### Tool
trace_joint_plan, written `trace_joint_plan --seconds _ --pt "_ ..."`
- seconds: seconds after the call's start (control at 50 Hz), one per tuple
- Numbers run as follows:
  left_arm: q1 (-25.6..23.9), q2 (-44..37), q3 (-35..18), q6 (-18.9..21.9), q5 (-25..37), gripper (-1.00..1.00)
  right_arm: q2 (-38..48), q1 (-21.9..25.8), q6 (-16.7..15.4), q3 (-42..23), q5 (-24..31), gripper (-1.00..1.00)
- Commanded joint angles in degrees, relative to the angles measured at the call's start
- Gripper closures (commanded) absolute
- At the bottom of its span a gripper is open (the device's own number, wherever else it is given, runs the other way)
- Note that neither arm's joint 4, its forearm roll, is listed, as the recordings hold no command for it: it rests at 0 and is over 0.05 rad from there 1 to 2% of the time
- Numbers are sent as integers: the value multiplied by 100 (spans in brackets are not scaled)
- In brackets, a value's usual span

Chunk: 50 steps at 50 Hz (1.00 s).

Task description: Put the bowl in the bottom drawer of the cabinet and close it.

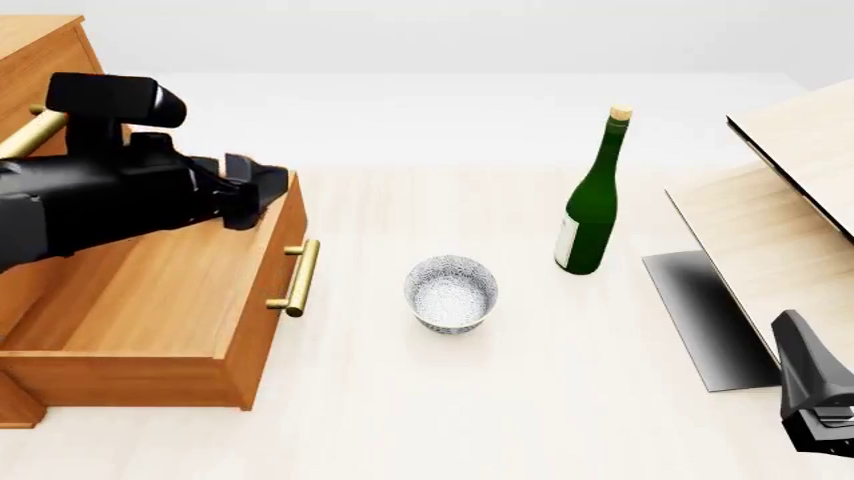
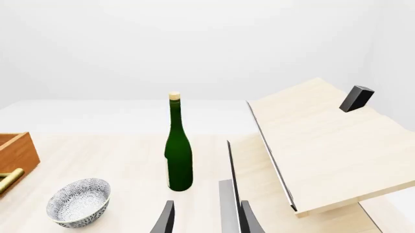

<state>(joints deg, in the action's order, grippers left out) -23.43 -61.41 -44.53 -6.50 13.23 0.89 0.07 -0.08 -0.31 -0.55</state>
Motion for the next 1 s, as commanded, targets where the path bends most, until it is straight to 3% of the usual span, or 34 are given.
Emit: trace_joint_plan --seconds 0.02,0.16,0.38,0.42,0.48,0.78,1.0 --pt "-43 -32 -137 103 72 -100 -1 0 0 0 0 -100" --pt "90 -32 -266 103 204 -100 -1 0 0 0 0 -100" --pt "-94 -342 -949 -495 640 -100 -1 0 0 0 0 -100" --pt "-264 -532 -1084 -866 673 -100 -1 0 0 0 0 -100" --pt "-383 -584 -1236 -1032 699 -100 -1 0 0 0 0 -100" --pt "-524 -1040 -1807 -1360 860 -100 -1 0 0 0 0 -100" --pt "-538 -1330 -1821 -1647 798 -100 -1 0 0 0 0 -100"
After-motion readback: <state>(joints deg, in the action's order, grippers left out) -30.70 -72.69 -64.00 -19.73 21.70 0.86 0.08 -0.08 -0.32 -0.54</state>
